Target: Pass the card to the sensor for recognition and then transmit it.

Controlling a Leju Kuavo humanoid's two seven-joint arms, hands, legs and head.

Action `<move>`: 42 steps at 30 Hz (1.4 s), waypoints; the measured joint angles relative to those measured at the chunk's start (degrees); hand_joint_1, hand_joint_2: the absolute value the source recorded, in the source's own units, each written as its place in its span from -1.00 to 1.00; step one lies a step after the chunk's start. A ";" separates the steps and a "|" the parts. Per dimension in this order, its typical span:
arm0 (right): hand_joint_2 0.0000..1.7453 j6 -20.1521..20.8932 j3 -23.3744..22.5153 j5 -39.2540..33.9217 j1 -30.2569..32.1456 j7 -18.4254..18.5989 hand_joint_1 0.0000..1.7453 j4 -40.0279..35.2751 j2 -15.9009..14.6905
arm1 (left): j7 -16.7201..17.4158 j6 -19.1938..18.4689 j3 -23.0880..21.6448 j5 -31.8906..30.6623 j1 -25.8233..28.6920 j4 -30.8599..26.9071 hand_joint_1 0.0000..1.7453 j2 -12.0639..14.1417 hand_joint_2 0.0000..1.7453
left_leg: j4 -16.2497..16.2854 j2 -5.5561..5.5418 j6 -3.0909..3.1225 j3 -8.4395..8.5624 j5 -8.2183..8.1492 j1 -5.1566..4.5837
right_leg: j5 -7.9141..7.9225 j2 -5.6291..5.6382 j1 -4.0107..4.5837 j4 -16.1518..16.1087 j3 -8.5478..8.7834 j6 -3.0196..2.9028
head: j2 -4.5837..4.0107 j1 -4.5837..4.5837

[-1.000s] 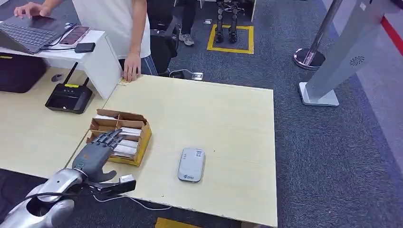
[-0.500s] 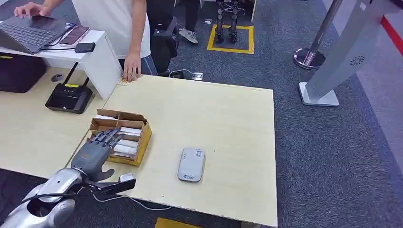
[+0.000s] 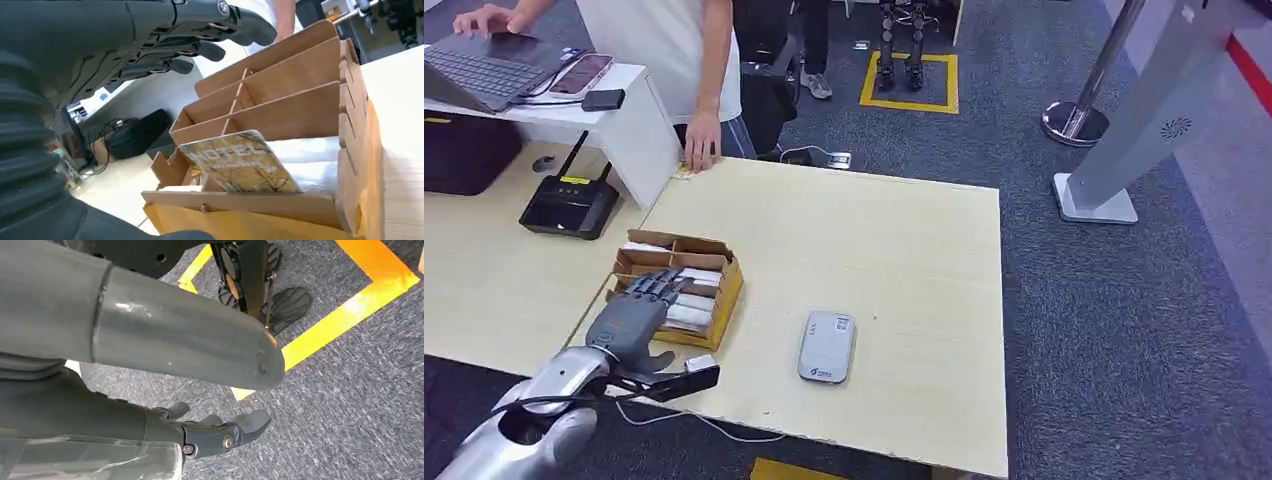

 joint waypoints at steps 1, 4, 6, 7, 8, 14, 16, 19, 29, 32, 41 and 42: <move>-1.00 0.00 0.00 0.02 -0.05 0.00 -1.00 -0.02 0.00 | -0.04 -0.11 -0.07 0.05 -0.41 0.29 -1.00 -0.44 1.00 | 0.00 0.00 0.00 0.00 0.00 0.00 | 0.00 0.00 0.00 0.00 0.00 0.00 | 0.00 0.00; -1.00 -0.02 0.00 0.20 -0.13 0.00 -1.00 -0.13 0.00 | -0.13 -0.31 -0.24 0.04 -1.51 1.18 -1.00 -1.70 1.00 | 0.00 0.01 0.00 0.00 0.00 0.00 | 0.01 0.02 0.00 0.00 0.00 0.02 | 0.00 0.00; -1.00 -0.02 0.00 0.24 -0.20 0.00 -1.00 -0.13 0.00 | -0.15 -0.31 -0.33 -0.02 -2.02 1.57 -1.00 -2.38 1.00 | 0.00 0.01 0.00 0.01 0.00 0.00 | 0.01 0.02 0.00 0.00 0.00 0.02 | 0.00 0.00; -1.00 -0.02 0.00 0.24 -0.23 0.00 -1.00 -0.15 0.00 | -0.15 -0.31 -0.37 -0.06 -2.22 1.77 -1.00 -2.69 1.00 | 0.00 0.01 0.00 0.01 0.00 0.00 | 0.01 0.02 0.00 0.00 0.00 0.02 | 0.00 0.00; -1.00 -0.02 0.00 0.24 -0.24 0.00 -1.00 -0.15 0.00 | -0.15 -0.33 -0.44 -0.11 -2.38 1.93 -1.00 -2.89 1.00 | 0.00 0.01 0.00 0.01 0.00 0.00 | 0.01 0.02 0.00 0.00 0.00 0.02 | 0.00 0.02; -1.00 -0.02 0.00 0.24 -0.30 0.02 -1.00 -0.20 0.04 | -0.04 -0.35 -1.27 -0.81 -3.03 2.41 -1.00 -4.26 1.00 | 0.00 0.01 0.00 0.00 0.00 0.00 | 0.01 0.02 0.00 0.00 -0.01 0.02 | 0.00 -0.02; -1.00 -0.02 0.00 0.24 -0.30 0.02 -1.00 -0.20 0.07 | -0.02 -0.39 -1.31 -0.85 -3.17 2.45 1.00 -4.59 1.00 | 0.00 0.01 0.00 0.00 0.00 0.00 | 0.01 0.02 0.00 0.00 -0.01 0.02 | 0.00 0.00; -1.00 0.00 0.00 0.24 -0.34 0.02 -1.00 -0.22 0.07 | 0.02 -0.57 -1.49 -1.62 -3.39 2.56 1.00 -5.14 1.00 | 0.00 0.01 0.00 0.00 0.00 0.00 | 0.01 0.02 0.00 0.00 -0.01 0.02 | 0.00 -0.02; -1.00 0.09 -0.02 0.24 -0.64 -0.20 -1.00 -0.66 0.44 | 0.02 -1.92 -3.13 -5.42 -3.91 2.56 -0.66 -7.92 1.00 | 0.01 0.01 0.00 0.00 0.00 -0.01 | 0.02 0.02 0.00 0.00 -0.01 0.02 | 0.00 -0.02; -1.00 0.09 -0.02 0.24 -0.72 -0.46 -1.00 -0.77 0.46 | 0.00 -2.84 -3.26 -6.60 -4.52 2.56 -1.00 -8.79 1.00 | 0.01 0.01 0.00 0.00 0.00 -0.01 | 0.02 0.02 0.00 0.00 0.00 0.02 | 0.00 0.00; -1.00 0.09 -0.02 0.15 -1.01 -0.88 -1.00 -1.03 0.48 | -0.81 -4.28 -3.37 -8.20 -5.54 2.56 -1.00 -11.28 1.00 | 0.02 0.01 0.00 0.00 0.00 -0.01 | 0.02 0.02 0.00 0.00 -0.01 0.02 | -0.02 0.02; -1.00 0.09 -0.02 0.13 -1.03 -1.05 -1.00 -1.05 0.48 | -1.03 -4.48 -3.39 -8.41 -5.63 2.56 -1.00 -11.50 1.00 | 0.02 0.01 0.00 0.00 0.00 -0.01 | 0.02 0.02 0.00 0.00 0.00 0.02 | 0.00 0.00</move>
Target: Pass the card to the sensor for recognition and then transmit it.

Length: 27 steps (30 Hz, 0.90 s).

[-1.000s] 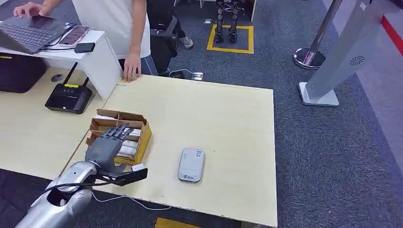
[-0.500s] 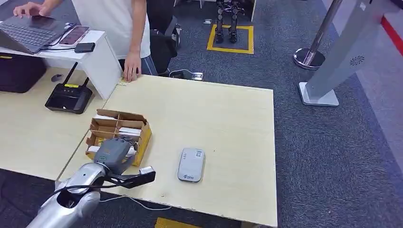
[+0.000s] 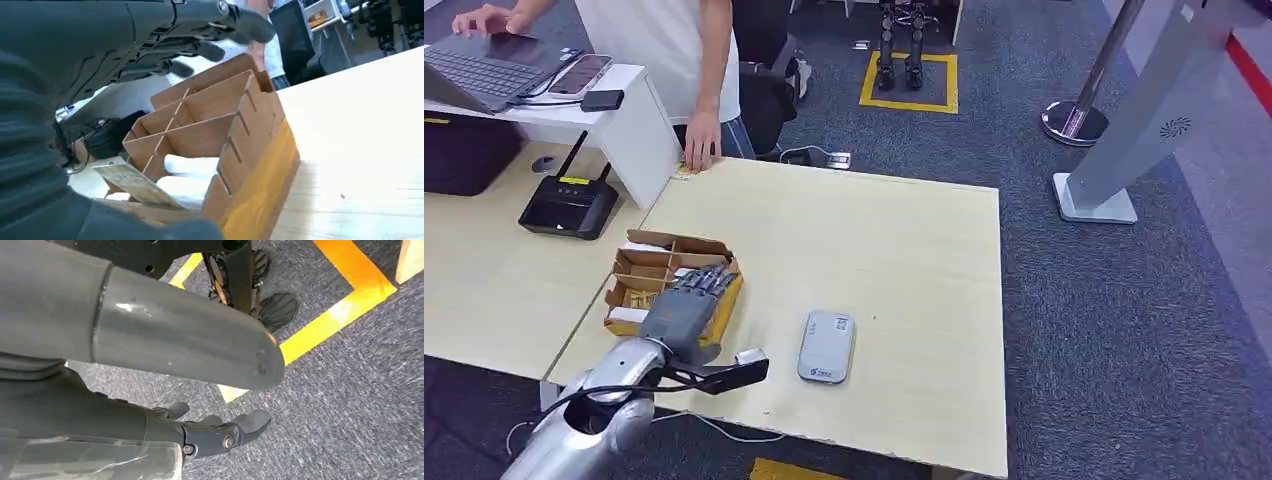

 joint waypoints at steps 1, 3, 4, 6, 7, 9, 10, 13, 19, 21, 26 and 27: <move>-1.00 0.00 0.00 -0.13 -0.04 -0.06 -1.00 0.00 0.00 | -0.18 -0.18 0.00 -0.35 -0.03 0.00 -1.00 -0.20 1.00 | 0.00 0.00 0.00 0.00 0.00 0.00 | 0.00 0.00 0.00 0.00 0.00 0.00 | 0.00 0.02; -1.00 -0.02 -0.02 -0.22 -0.08 -0.24 -1.00 0.00 0.00 | -0.33 -0.35 -0.02 -1.07 -0.06 0.00 -1.00 -0.66 1.00 | 0.00 0.00 0.00 0.00 0.00 0.00 | 0.00 0.00 0.00 0.00 0.00 0.00 | 0.00 0.00; -1.00 -0.04 -0.02 -0.31 -0.10 -0.35 -1.00 0.00 0.00 | -0.46 -0.55 -0.02 -1.58 -0.12 0.00 -1.00 -0.90 1.00 | 0.00 0.00 0.00 0.00 0.00 0.00 | 0.00 0.00 0.00 0.00 0.00 0.00 | 0.00 0.00; -1.00 -0.04 -0.09 -0.33 -0.18 -0.44 -1.00 0.00 0.00 | -0.99 -0.94 -0.02 -2.01 -0.17 -0.02 -1.00 -1.23 1.00 | 0.00 0.00 0.00 0.00 0.00 0.00 | 0.00 0.00 0.00 0.00 0.00 0.00 | 0.00 0.00; -1.00 -0.09 -0.11 -0.35 -0.21 -0.50 -1.00 0.00 0.00 | -1.22 -1.01 -0.02 -2.25 -0.18 -0.04 -1.00 -1.49 1.00 | 0.00 0.00 0.00 0.00 0.00 0.00 | 0.00 0.00 0.00 0.00 0.00 0.00 | 0.00 0.02; -1.00 -0.11 -0.17 -0.42 -0.22 -0.52 -1.00 0.00 0.00 | -1.34 -1.31 -0.02 -2.67 -0.21 -0.09 -1.00 -1.77 1.00 | 0.00 0.00 0.00 0.00 0.00 0.00 | 0.00 0.00 0.00 0.00 0.00 0.00 | 0.00 0.00; -1.00 -0.13 -0.22 -0.55 -0.22 -0.52 -1.00 0.00 0.00 | -1.36 -1.34 -0.02 -2.80 -0.19 -0.22 -1.00 -1.88 1.00 | 0.00 0.00 0.00 0.00 0.00 0.00 | 0.00 0.00 0.00 0.00 0.00 0.00 | 0.00 0.00; -1.00 -0.31 -0.46 -1.03 -0.25 -0.57 -1.00 0.00 0.00 | -1.36 -1.34 -0.02 -3.02 0.16 -0.87 -1.00 -2.17 1.00 | 0.00 0.00 0.00 -0.01 0.00 0.00 | 0.00 0.00 0.00 0.01 0.02 0.00 | 0.00 0.02; -1.00 -1.07 -0.81 -1.53 -0.27 -0.57 -1.00 0.00 0.07 | -1.55 -0.72 0.53 -4.09 2.67 -3.78 -1.00 -3.22 1.00 | 0.00 0.00 0.00 -0.03 -0.01 0.00 | 0.00 -0.01 0.00 0.00 0.01 0.00 | 0.00 -0.02; -1.00 -1.16 -0.96 -1.57 -0.27 -0.57 -1.00 -0.02 0.09 | -1.55 -0.05 1.37 -4.61 3.52 -4.94 -1.00 -4.28 1.00 | 0.00 0.00 0.01 -0.03 -0.01 0.00 | 0.00 -0.01 0.00 0.00 0.01 0.00 | 0.00 0.00; -1.00 -1.14 -1.14 -1.55 -0.34 -0.59 -1.00 -0.02 0.09 | -1.55 0.11 4.20 -5.03 4.71 -6.58 -1.00 -6.30 1.00 | 0.00 -0.01 0.01 -0.03 0.00 -0.01 | 0.00 -0.02 0.00 -0.01 0.01 0.00 | 0.00 0.02; -1.00 -1.11 -1.16 -1.53 -0.36 -0.59 -1.00 -0.02 0.09 | -1.60 0.11 4.85 -5.09 4.82 -6.64 -1.00 -6.74 1.00 | 0.00 -0.01 0.01 -0.03 0.00 -0.01 | 0.00 -0.03 0.00 -0.01 0.01 0.00 | 0.00 0.02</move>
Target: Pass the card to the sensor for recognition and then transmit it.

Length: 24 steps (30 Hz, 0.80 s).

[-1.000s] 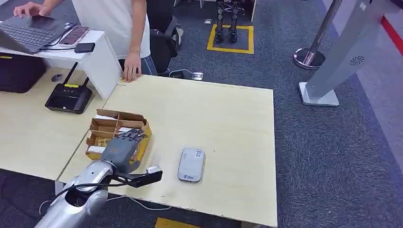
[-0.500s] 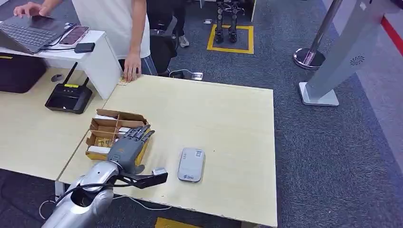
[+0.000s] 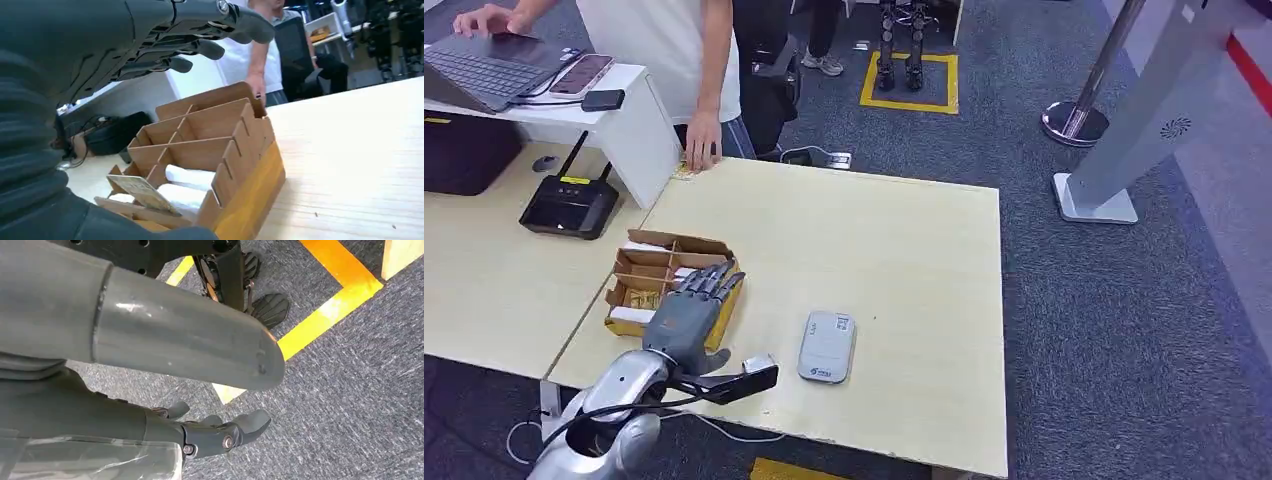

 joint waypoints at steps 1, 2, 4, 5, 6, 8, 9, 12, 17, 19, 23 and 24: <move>-1.00 0.07 0.00 0.02 -0.05 0.00 -1.00 0.00 0.00 | -0.13 -0.04 0.60 -0.02 0.12 -0.09 -1.00 -0.37 1.00 | 0.00 0.00 0.00 0.00 0.00 0.00 | 0.00 0.00 0.00 0.00 0.00 0.00 | 0.00 -0.02; -1.00 0.09 0.00 0.02 -0.09 0.00 -1.00 0.00 0.00 | -0.24 -0.09 1.14 -0.13 0.15 -0.09 -1.00 -0.72 1.00 | 0.00 0.00 0.00 0.00 0.00 0.00 | 0.00 0.00 0.00 0.00 0.00 0.00 | 0.00 -0.02; -1.00 0.20 0.00 0.02 -0.16 0.00 -1.00 0.00 0.00 | -0.48 -0.39 2.02 -0.35 0.15 -0.09 -1.00 -1.22 1.00 | 0.00 0.00 0.00 0.00 0.00 0.00 | 0.00 0.00 0.00 0.00 0.00 0.00 | 0.00 -0.02; -1.00 0.20 0.00 0.07 -0.20 0.00 -1.00 0.00 0.00 | -0.52 -0.48 2.41 -0.40 0.14 -0.09 -1.00 -1.53 1.00 | 0.00 0.00 0.00 0.01 0.00 0.00 | 0.00 0.00 0.00 0.01 0.00 0.00 | 0.00 -0.02; -1.00 0.20 0.00 0.15 -0.21 0.00 -1.00 0.00 0.00 | -0.61 -0.83 3.05 -0.53 0.11 -0.09 -1.00 -1.75 1.00 | 0.00 0.00 0.00 0.01 0.00 0.00 | 0.00 0.00 0.00 0.01 0.00 0.00 | 0.00 -0.02; -1.00 0.13 0.00 0.26 -0.23 0.02 -1.00 0.00 -0.02 | -0.83 -1.53 4.34 -1.07 -0.09 -0.09 -1.00 -2.53 1.00 | 0.00 0.00 0.00 0.01 0.00 0.00 | 0.00 0.00 0.00 0.01 -0.01 0.00 | 0.00 -0.04; -1.00 0.11 0.00 0.37 -0.25 0.02 -1.00 0.00 -0.02 | -1.01 -1.75 5.05 -1.38 -0.23 -0.07 -1.00 -2.84 1.00 | 0.00 0.00 0.00 0.00 0.00 0.00 | 0.00 0.00 0.00 0.01 -0.01 0.00 | 0.00 0.00; -1.00 0.13 0.02 0.61 -0.31 0.09 -1.00 0.00 -0.02 | -1.53 -2.91 7.05 -2.08 -1.12 0.26 -1.00 -3.67 1.00 | 0.00 0.00 0.00 0.00 0.00 0.00 | 0.00 0.00 0.00 0.01 -0.01 0.00 | 0.00 -0.02; -1.00 0.15 0.15 0.87 -0.44 0.28 -1.00 -0.02 -0.02 | -1.68 -4.13 10.21 -3.21 -2.98 1.68 -1.00 -4.81 1.00 | 0.00 0.00 0.00 0.01 0.01 0.00 | 0.00 0.00 0.00 0.01 0.00 0.00 | 0.00 0.00; -1.00 0.20 0.28 1.16 -0.53 0.33 -1.00 -0.02 -0.02 | -1.77 -4.48 11.02 -3.63 -3.69 2.51 -1.00 -5.09 1.00 | 0.00 0.00 0.00 0.01 0.01 0.00 | 0.00 0.01 0.00 0.00 -0.01 0.00 | 0.00 -0.02; -1.00 0.22 0.46 1.25 -0.59 0.35 -1.00 -0.02 -0.04 | -2.29 -4.85 11.87 -4.15 -4.79 3.78 -1.00 -5.53 1.00 | 0.01 -0.01 0.00 0.00 0.01 0.00 | 0.00 0.00 0.00 0.00 -0.01 0.00 | 0.00 -0.02; -1.00 0.24 0.57 1.31 -0.62 0.35 -1.00 -0.02 -0.07 | -2.51 -5.09 12.09 -4.48 -5.49 4.43 -1.00 -5.68 1.00 | 0.02 -0.03 0.01 0.00 0.01 0.00 | 0.00 -0.03 0.00 0.01 -0.01 0.00 | 0.00 0.00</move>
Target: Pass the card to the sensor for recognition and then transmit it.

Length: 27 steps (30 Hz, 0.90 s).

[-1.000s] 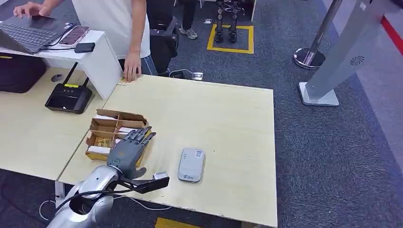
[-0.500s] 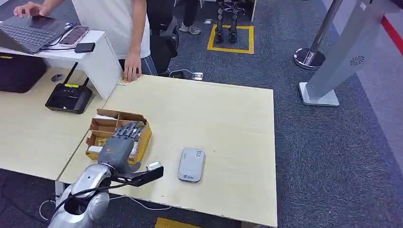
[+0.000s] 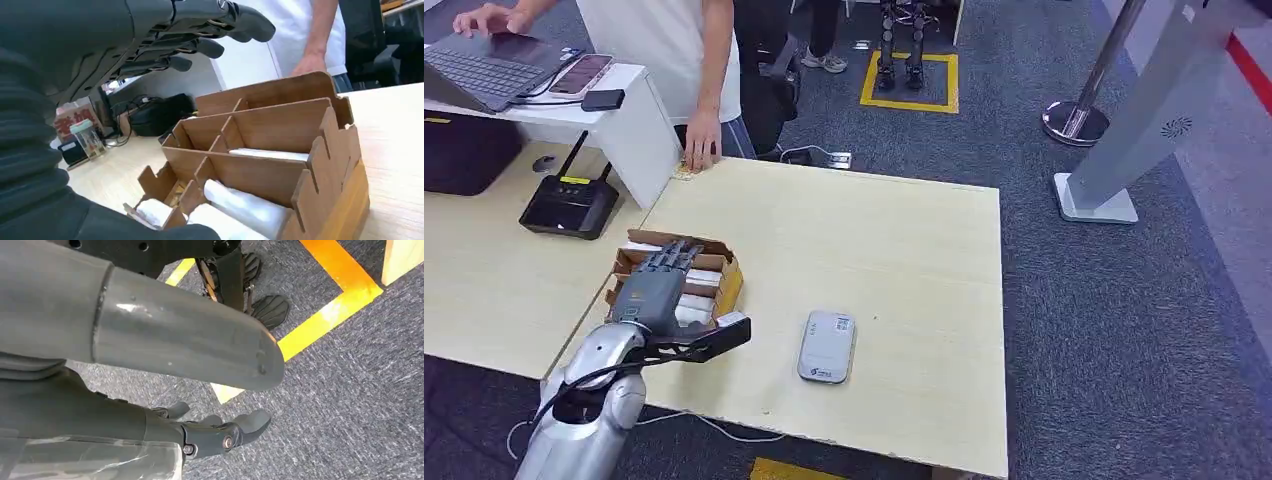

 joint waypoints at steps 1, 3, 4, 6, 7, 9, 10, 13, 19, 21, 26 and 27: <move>-1.00 0.02 0.15 0.07 -0.07 -0.04 -1.00 0.00 -0.04 | -0.20 -0.09 0.20 -0.29 -0.65 0.62 -1.00 -0.18 1.00 | 0.00 0.00 0.00 0.00 0.00 0.00 | 0.00 0.00 0.00 0.00 0.01 0.00 | 0.00 -0.02; -1.00 0.09 0.26 0.07 -0.20 -0.13 -1.00 0.00 -0.09 | -0.35 -0.11 0.53 -0.57 -1.48 1.34 -1.00 -0.46 1.00 | 0.00 0.03 0.00 0.01 0.00 0.00 | 0.01 0.03 0.00 0.00 0.00 0.01 | 0.00 -0.02; -1.00 0.09 0.28 0.07 -0.21 -0.20 -1.00 0.00 -0.13 | -0.42 -0.13 0.57 -0.64 -1.84 1.67 -1.00 -0.68 1.00 | 0.00 0.03 0.00 0.01 0.00 0.00 | 0.01 0.03 0.00 0.00 0.00 0.01 | 0.00 -0.02; -1.00 0.09 0.28 0.07 -0.25 -0.28 -1.00 0.00 -0.15 | -0.90 -0.20 0.55 -0.70 -2.29 2.21 -1.00 -1.07 1.00 | 0.00 0.02 0.00 0.01 0.00 0.00 | 0.01 0.02 0.00 0.00 0.00 0.01 | 0.00 -0.02; -1.00 0.09 0.31 0.07 -0.27 -0.31 -1.00 0.00 -0.17 | -1.05 -0.20 0.55 -0.81 -2.41 2.39 -1.00 -1.27 1.00 | 0.00 0.02 0.00 0.01 0.00 -0.01 | 0.01 0.02 0.00 0.00 0.00 0.01 | 0.00 -0.02; -1.00 0.09 0.31 0.07 -0.27 -0.35 -1.00 0.00 -0.20 | -1.23 -0.20 0.55 -0.83 -2.71 2.80 -1.00 -1.69 1.00 | 0.00 0.02 0.00 0.00 0.00 -0.01 | 0.01 0.02 0.00 0.00 0.00 0.01 | 0.00 -0.02; -1.00 0.07 0.31 0.07 -0.27 -0.35 -1.00 0.00 -0.20 | -1.34 -0.18 0.55 -0.83 -2.81 3.00 -1.00 -1.88 1.00 | 0.00 0.02 0.00 0.01 0.00 -0.01 | 0.01 0.03 0.00 0.00 0.00 0.01 | 0.00 -0.02; -1.00 0.04 0.33 0.07 -0.27 -0.33 -1.00 0.00 -0.20 | -1.66 -0.07 0.55 -0.81 -3.03 3.39 -1.00 -2.41 1.00 | 0.00 0.02 0.00 0.01 0.00 -0.01 | 0.01 0.03 0.00 0.00 -0.01 0.01 | 0.00 -0.02; -1.00 0.07 0.31 -0.31 -0.26 -0.42 -1.00 0.00 -0.22 | -4.64 -0.68 0.22 4.59 -2.82 3.63 -1.00 -2.58 1.00 | 0.00 0.02 0.00 0.01 0.00 0.00 | 0.01 0.03 0.00 0.00 -0.01 0.01 | 0.00 -0.02; -1.00 0.04 0.31 -0.77 -0.25 -0.44 -1.00 0.00 -0.22 | -4.99 -0.55 -0.61 5.73 -2.30 3.63 -1.00 -2.43 1.00 | 0.00 0.02 0.00 0.01 0.00 0.00 | 0.01 0.04 0.00 0.00 -0.01 0.01 | 0.00 -0.02; -1.00 -0.22 0.28 -1.57 -0.22 -0.42 -1.00 0.00 -0.22 | -5.71 0.13 -4.02 9.44 0.63 2.52 -1.00 -1.36 1.00 | 0.00 0.03 0.00 0.00 -0.01 -0.01 | 0.00 0.05 0.00 0.00 -0.01 0.00 | 0.00 -0.02; -1.00 -0.24 0.24 -1.82 -0.22 -0.42 -1.00 0.00 -0.22 | -5.71 0.31 -4.83 9.75 1.29 2.04 -1.00 -0.98 1.00 | 0.00 0.04 0.00 0.00 -0.01 -0.01 | 0.00 0.05 0.00 0.00 -0.01 0.00 | 0.00 -0.02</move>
